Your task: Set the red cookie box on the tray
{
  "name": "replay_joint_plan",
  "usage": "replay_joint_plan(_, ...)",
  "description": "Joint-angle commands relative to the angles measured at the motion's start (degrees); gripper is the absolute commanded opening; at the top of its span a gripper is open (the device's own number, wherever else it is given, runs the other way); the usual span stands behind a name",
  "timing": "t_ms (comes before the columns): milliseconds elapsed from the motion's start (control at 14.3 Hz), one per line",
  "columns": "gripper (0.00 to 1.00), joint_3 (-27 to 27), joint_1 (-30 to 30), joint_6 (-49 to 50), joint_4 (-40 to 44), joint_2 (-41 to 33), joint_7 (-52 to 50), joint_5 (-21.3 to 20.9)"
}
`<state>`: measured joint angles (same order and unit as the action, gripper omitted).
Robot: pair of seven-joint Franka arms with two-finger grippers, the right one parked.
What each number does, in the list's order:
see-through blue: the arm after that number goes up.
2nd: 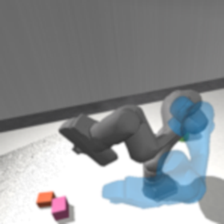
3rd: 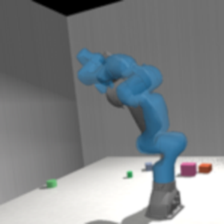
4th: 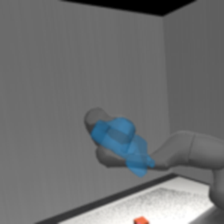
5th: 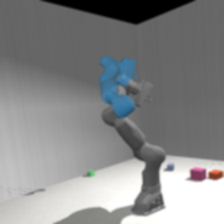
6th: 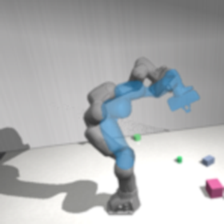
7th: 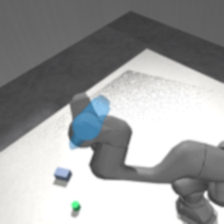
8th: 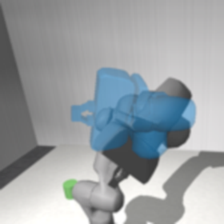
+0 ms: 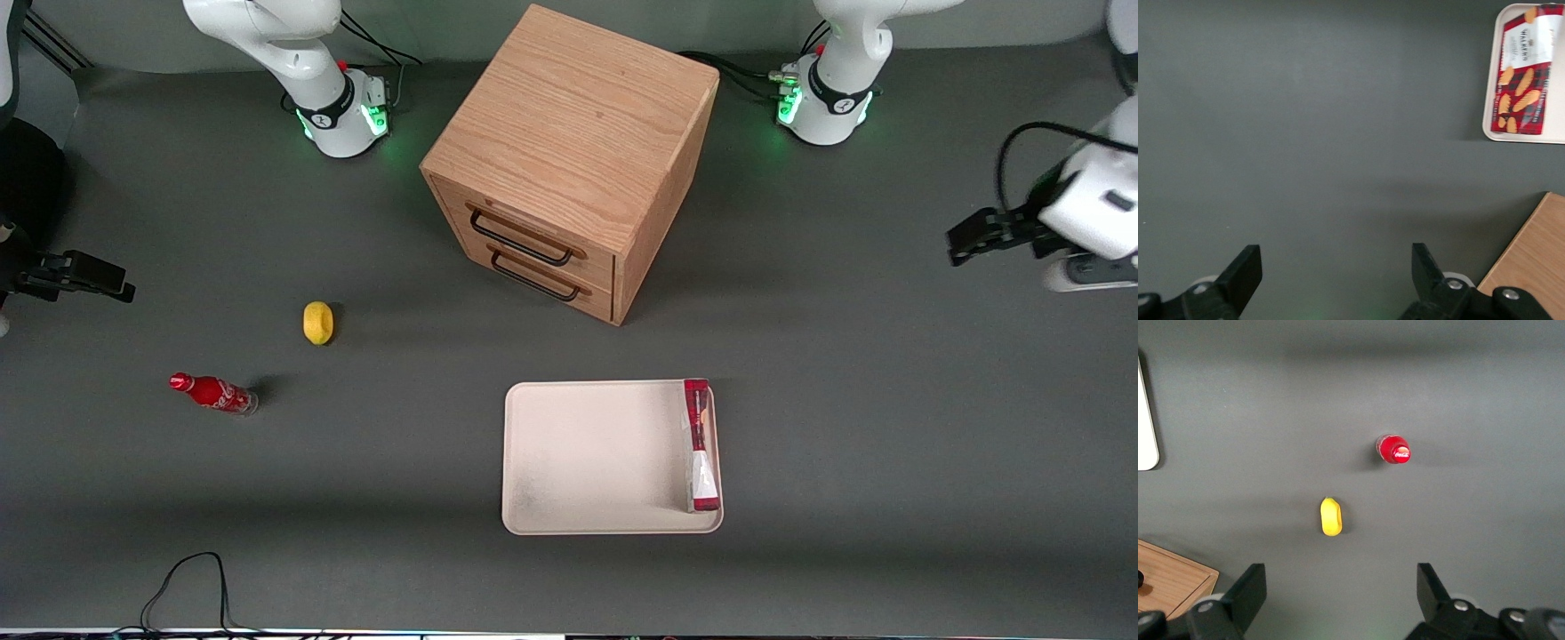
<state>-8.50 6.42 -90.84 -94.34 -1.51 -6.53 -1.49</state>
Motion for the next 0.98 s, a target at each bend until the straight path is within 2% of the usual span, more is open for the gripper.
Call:
replay_joint_plan(0, 1.00, 5.84, -4.12, -1.10, -1.82, -2.19, 2.05, 1.40)
replay_joint_plan(279, 1.00, 6.30, -4.84, -0.57, 2.66, 1.15, 2.14, 1.31)
replay_joint_plan(488, 1.00, 6.39, -4.93, -0.48, 2.58, 1.24, 7.13, 1.31)
replay_joint_plan(907, 1.00, 5.95, -4.84, -0.39, 1.79, 0.81, 6.88, 1.22)
